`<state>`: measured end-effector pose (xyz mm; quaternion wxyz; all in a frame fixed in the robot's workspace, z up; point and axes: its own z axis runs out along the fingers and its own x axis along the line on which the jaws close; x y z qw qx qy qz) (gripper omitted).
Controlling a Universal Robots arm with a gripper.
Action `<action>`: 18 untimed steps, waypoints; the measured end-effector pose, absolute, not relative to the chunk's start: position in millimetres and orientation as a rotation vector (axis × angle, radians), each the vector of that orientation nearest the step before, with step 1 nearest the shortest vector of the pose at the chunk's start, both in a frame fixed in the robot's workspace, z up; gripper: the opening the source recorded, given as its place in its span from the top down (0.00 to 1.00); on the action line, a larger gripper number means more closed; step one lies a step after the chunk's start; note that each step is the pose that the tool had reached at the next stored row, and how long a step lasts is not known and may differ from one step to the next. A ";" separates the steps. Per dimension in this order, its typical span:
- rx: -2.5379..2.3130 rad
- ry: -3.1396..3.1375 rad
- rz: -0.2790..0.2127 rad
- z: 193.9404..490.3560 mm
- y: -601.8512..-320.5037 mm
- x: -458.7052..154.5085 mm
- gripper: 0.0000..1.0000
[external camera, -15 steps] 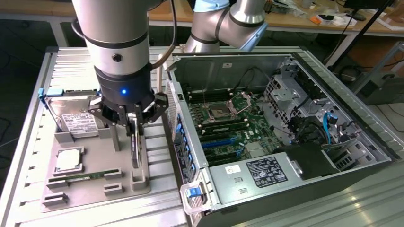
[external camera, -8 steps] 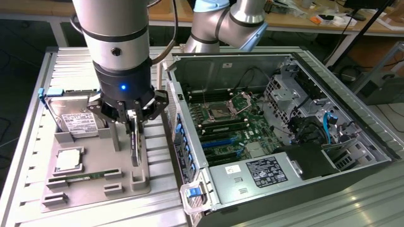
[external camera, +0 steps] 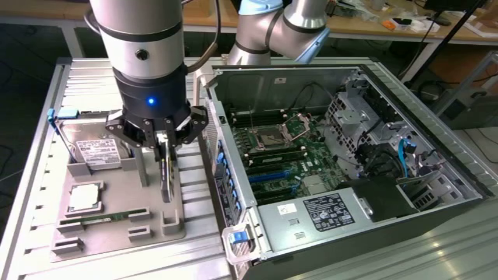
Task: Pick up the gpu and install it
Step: 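Pick up the gpu and move the gpu toward the slot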
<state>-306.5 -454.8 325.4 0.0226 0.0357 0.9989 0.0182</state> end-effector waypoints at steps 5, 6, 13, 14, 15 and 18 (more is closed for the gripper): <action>0.110 3.094 0.056 330.8 -454.8 -306.5 0.73; 0.110 3.094 0.056 331.8 -454.8 -306.5 0.73; 0.110 3.094 0.056 340.2 -454.8 -306.5 0.73; 0.110 3.094 0.056 341.5 -454.8 -306.5 0.73; 0.110 3.095 0.056 342.6 -454.8 -306.5 0.73; 0.110 3.095 0.056 347.7 -454.8 -306.5 0.73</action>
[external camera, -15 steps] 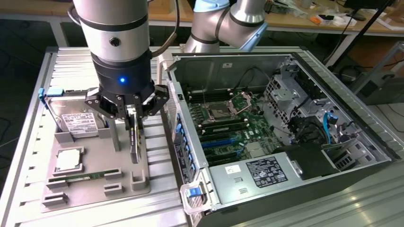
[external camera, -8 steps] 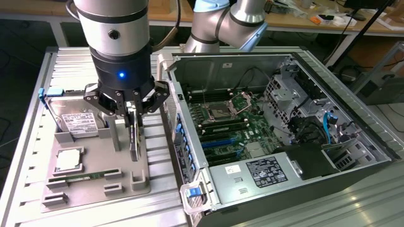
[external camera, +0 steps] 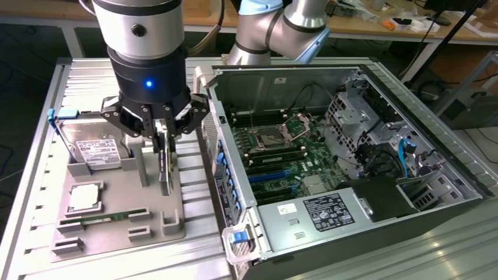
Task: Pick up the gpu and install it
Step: 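Pick up the gpu and move the gpu toward the slot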
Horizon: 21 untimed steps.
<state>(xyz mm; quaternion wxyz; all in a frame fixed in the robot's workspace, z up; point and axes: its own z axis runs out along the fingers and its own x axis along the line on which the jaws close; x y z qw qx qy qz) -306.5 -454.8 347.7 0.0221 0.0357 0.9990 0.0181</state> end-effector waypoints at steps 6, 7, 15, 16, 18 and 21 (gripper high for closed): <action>0.110 3.095 0.056 354.9 -454.9 -306.5 0.73; 0.110 3.095 0.056 356.1 -454.8 -306.5 0.73; 0.111 3.096 0.056 366.2 -454.8 -306.5 0.73; 0.111 3.096 0.056 367.2 -454.8 -306.5 0.73; 0.110 3.096 0.056 369.6 -454.8 -306.5 0.73; 0.111 3.096 0.056 373.4 -454.8 -306.5 0.73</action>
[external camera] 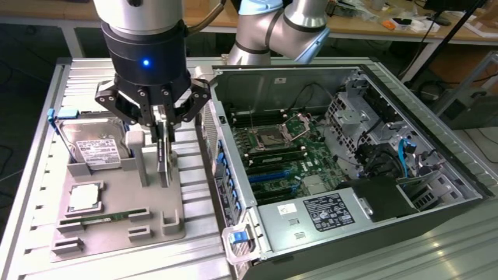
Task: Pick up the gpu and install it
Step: 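Pick up the gpu and move the gpu toward the slot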
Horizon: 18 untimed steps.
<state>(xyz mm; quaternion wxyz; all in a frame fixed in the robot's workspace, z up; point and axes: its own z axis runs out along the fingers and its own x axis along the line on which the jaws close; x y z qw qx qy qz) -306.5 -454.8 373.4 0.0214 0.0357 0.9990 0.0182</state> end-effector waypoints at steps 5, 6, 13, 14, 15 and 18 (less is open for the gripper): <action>0.111 3.097 0.056 381.1 -454.8 -306.5 0.73; 0.111 3.097 0.056 383.2 -454.8 -306.5 0.73; 0.111 3.097 0.056 394.3 -454.8 -306.5 0.73; 0.111 3.097 0.056 395.8 -454.8 -306.5 0.73; 0.111 3.097 0.056 397.3 -454.8 -306.5 0.73; 0.111 3.097 0.056 401.6 -454.8 -306.5 0.73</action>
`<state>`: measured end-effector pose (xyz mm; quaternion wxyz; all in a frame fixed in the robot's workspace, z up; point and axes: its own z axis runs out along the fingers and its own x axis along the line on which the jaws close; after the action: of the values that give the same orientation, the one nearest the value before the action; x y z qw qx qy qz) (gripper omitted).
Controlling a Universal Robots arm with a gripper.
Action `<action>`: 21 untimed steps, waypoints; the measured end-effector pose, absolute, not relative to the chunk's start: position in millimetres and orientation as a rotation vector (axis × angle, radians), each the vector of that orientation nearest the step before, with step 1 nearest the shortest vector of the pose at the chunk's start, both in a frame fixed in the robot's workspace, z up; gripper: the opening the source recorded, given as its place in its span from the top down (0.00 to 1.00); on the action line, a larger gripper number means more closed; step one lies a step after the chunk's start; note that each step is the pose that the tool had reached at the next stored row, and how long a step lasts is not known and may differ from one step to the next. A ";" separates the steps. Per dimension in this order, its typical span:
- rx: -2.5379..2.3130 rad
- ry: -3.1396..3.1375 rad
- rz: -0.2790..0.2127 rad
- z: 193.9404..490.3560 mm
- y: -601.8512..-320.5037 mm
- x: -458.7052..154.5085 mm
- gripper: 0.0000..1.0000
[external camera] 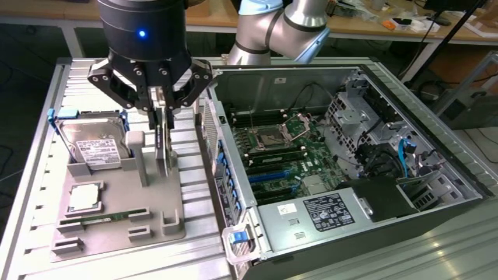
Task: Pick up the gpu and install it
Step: 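Pick up the gpu and move the gpu toward the slot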
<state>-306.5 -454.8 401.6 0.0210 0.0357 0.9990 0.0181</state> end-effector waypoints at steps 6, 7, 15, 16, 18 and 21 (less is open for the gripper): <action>0.111 3.097 0.056 410.1 -454.9 -306.5 0.73; 0.111 3.097 0.056 410.7 -454.8 -306.5 0.73; 0.111 3.098 0.056 417.6 -454.8 -306.5 0.73; 0.111 3.098 0.056 420.0 -454.8 -306.5 0.73; 0.111 3.098 0.056 422.5 -454.9 -306.5 0.73; 0.111 3.098 0.056 422.5 -454.8 -306.5 0.73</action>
<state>-306.5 -454.8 422.5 0.0205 0.0357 0.9990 0.0181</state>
